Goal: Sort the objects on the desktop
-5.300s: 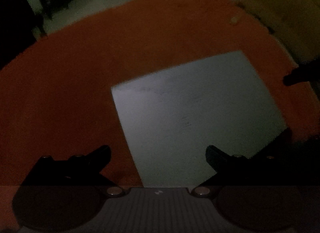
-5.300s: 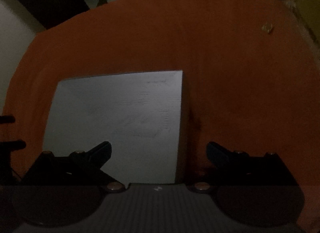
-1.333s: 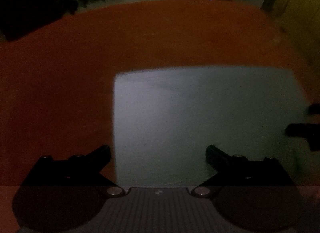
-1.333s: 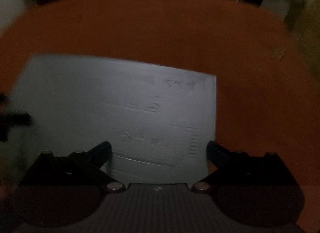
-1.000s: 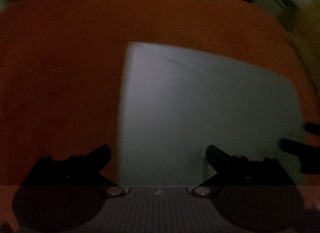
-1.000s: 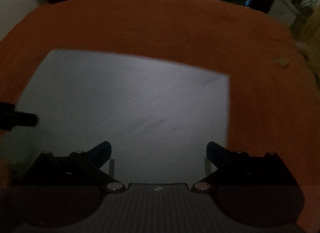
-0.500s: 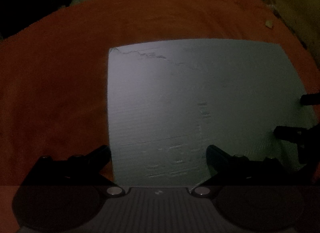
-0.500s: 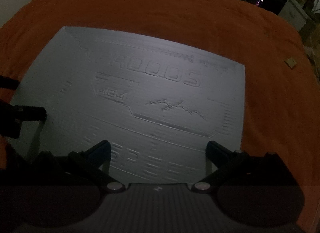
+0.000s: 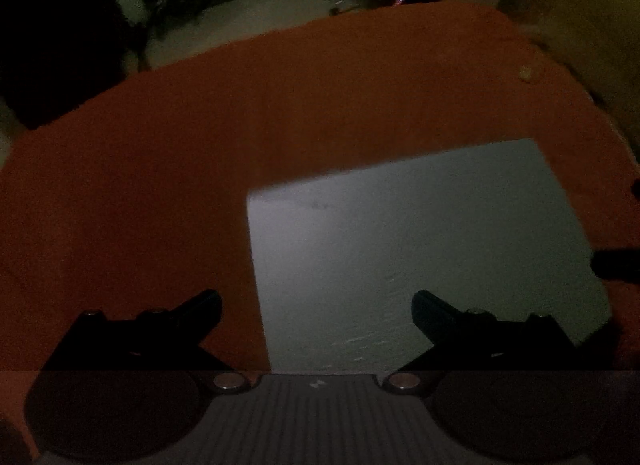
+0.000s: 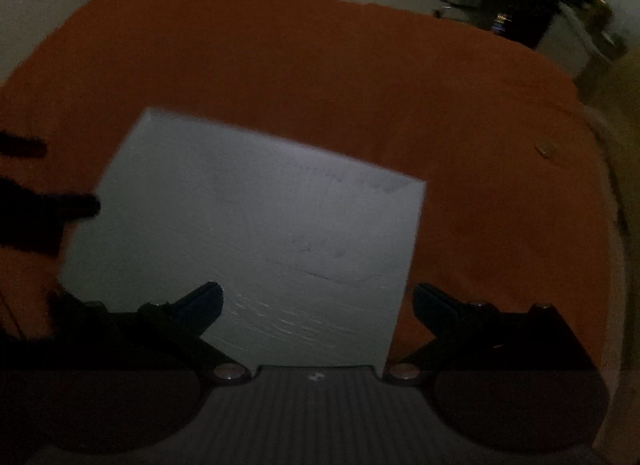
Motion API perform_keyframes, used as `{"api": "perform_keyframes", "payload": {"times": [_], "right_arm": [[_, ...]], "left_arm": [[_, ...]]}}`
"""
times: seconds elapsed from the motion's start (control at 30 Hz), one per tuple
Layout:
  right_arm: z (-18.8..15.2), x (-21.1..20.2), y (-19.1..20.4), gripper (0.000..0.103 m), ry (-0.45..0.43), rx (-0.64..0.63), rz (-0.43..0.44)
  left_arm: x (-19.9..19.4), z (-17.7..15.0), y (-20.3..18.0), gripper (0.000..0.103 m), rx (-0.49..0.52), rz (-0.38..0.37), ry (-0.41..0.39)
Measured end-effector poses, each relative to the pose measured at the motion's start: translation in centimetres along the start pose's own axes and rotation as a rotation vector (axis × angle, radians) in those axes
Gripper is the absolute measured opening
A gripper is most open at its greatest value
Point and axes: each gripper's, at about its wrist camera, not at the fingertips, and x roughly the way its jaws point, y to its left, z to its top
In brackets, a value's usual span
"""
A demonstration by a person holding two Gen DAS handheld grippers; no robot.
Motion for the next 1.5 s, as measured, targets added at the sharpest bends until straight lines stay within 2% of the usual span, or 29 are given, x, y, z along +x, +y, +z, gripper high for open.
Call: {"api": "perform_keyframes", "payload": {"times": [0.1, 0.2, 0.23, 0.33, 0.43, 0.5, 0.6, 0.67, 0.73, 0.8, 0.97, 1.1, 1.2, 1.3, 1.37, 1.47, 1.5], "right_arm": [[-0.1, -3.9, -0.7, 0.103, -0.064, 0.111, 0.036], [-1.5, -7.3, -1.3, 0.103, -0.197, 0.227, 0.084], [-2.4, -8.1, -1.3, 0.103, -0.235, 0.26, 0.08], [-5.5, -10.1, -1.3, 0.103, -0.342, 0.327, 0.055], [-10.0, -10.7, -1.0, 0.103, -0.404, 0.321, 0.024], [-13.2, -10.2, -1.2, 0.103, -0.336, 0.379, 0.065], [-17.3, -8.7, -0.8, 0.103, -0.26, 0.466, 0.108], [-19.9, -8.4, -0.7, 0.103, -0.312, 0.486, 0.092], [-21.4, -8.3, -0.2, 0.103, -0.359, 0.426, 0.0], [-21.6, -8.3, 0.2, 0.103, -0.341, 0.368, -0.037], [-22.7, -9.0, 0.3, 0.103, -0.395, 0.358, 0.015], [-22.8, -8.3, 1.0, 0.103, -0.413, 0.335, 0.011], [-22.7, -7.6, 1.5, 0.103, -0.418, 0.304, 0.002], [-22.7, -6.2, 1.9, 0.103, -0.387, 0.282, -0.042], [-22.8, -5.3, 2.2, 0.103, -0.367, 0.297, -0.037], [-23.1, -4.1, 2.4, 0.103, -0.33, 0.323, -0.027], [-23.2, -4.2, 2.4, 0.103, -0.329, 0.322, -0.032]], "left_arm": [[-3.2, 1.1, -1.3, 0.103, 0.101, -0.007, -0.076], [-5.7, 0.8, -2.3, 0.103, 0.103, 0.052, -0.144], [-6.3, 0.5, -2.6, 0.103, 0.088, 0.063, -0.164], [-7.0, -1.0, -2.8, 0.103, -0.024, -0.001, -0.221], [-7.1, -5.0, -4.2, 0.103, -0.117, -0.033, -0.303], [-6.5, -7.7, -5.4, 0.103, -0.123, -0.03, -0.288], [-5.1, -11.2, -7.9, 0.103, 0.006, -0.056, -0.187], [-3.9, -13.0, -9.6, 0.103, 0.12, -0.023, -0.135], [-2.7, -13.8, -10.2, 0.103, 0.162, -0.024, -0.063], [-2.0, -13.6, -9.6, 0.103, 0.117, -0.037, -0.043], [-0.7, -11.7, -7.6, 0.103, -0.021, 0.077, -0.047], [0.0, -13.4, -7.6, 0.103, -0.142, 0.121, -0.166], [0.7, -15.1, -7.5, 0.103, -0.267, 0.091, -0.173], [1.1, -15.9, -6.9, 0.103, -0.406, 0.062, -0.156], [0.6, -15.7, -6.7, 0.103, -0.418, 0.011, -0.178], [-0.1, -15.2, -7.6, 0.102, -0.357, 0.004, -0.219], [0.2, -15.1, -7.8, 0.102, -0.33, 0.011, -0.207]]}}
